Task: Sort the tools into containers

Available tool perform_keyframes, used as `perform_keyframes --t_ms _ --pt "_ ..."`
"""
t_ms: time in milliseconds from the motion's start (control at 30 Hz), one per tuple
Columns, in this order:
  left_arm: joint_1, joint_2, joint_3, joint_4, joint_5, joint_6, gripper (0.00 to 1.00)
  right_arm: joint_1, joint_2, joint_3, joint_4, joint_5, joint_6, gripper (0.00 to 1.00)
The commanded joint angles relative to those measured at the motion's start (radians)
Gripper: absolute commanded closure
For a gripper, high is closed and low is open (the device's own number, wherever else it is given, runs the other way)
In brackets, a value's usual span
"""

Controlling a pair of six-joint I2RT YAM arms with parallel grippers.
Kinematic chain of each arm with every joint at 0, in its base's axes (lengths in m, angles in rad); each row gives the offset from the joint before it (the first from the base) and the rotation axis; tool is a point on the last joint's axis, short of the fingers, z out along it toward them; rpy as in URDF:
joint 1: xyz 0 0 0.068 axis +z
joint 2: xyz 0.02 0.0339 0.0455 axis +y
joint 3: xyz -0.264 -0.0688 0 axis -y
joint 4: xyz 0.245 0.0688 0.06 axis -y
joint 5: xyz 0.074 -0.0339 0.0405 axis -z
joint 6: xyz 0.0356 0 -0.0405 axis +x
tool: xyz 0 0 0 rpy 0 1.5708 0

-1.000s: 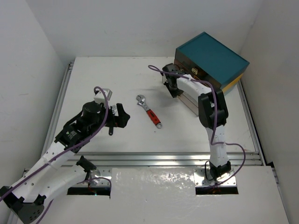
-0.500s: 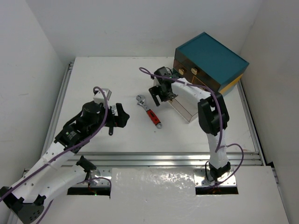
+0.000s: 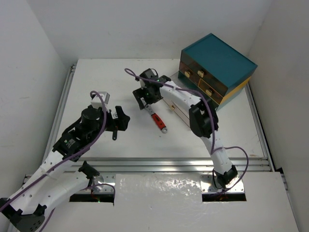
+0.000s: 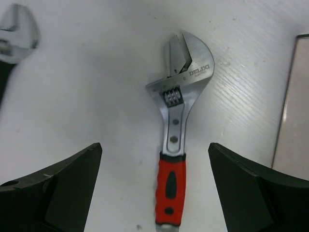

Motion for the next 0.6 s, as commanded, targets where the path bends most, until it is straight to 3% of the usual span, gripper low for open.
perform_keyframes --t_ms 0,133,333,500,567 --pt "-0.002 0.002 0.006 0.022 -0.010 -0.013 0.00 -0.009 0.093 0.070 -0.063 0.023 -0.001 0.09" --pt "-0.002 0.001 0.006 0.024 -0.007 -0.012 0.00 -0.007 0.176 0.154 -0.106 0.044 -0.028 0.10" --pt "0.000 -0.004 0.003 0.027 -0.001 -0.010 0.00 -0.010 0.208 0.119 -0.109 -0.005 -0.044 0.21" --pt "-0.002 -0.008 0.005 0.027 0.001 -0.010 0.00 -0.009 0.252 0.121 -0.172 -0.033 -0.044 0.49" --pt "-0.002 -0.015 0.003 0.028 0.004 -0.009 0.00 -0.007 0.259 0.107 -0.179 -0.040 -0.045 0.76"
